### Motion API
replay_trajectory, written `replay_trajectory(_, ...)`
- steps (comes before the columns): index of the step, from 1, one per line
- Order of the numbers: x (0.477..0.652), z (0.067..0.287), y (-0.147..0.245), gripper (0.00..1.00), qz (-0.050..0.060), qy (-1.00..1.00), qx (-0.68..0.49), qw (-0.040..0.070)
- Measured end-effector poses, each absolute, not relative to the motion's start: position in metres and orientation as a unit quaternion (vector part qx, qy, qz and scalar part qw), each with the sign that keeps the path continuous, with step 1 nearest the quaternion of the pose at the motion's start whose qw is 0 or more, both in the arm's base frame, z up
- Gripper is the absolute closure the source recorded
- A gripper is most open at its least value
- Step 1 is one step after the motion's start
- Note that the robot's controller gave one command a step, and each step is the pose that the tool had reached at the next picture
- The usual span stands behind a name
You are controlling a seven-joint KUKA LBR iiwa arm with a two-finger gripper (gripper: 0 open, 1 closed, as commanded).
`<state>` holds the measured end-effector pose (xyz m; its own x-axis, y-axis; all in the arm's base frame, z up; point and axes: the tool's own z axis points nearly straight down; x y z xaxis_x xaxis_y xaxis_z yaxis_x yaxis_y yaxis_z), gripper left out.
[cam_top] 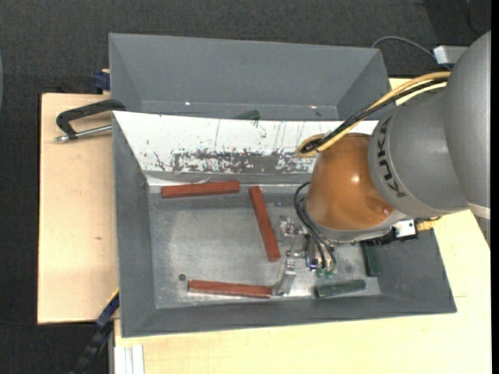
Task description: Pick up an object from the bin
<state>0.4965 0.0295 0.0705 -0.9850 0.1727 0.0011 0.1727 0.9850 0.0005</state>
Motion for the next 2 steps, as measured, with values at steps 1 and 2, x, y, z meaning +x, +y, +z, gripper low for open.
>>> replay_trajectory(1,0.4922,0.0704,0.0657,0.0,-0.001,-0.995,-0.095,0.0)
replay_trajectory(2,0.4916,0.0704,0.0564,0.0,-0.001,-0.995,-0.097,0.001)
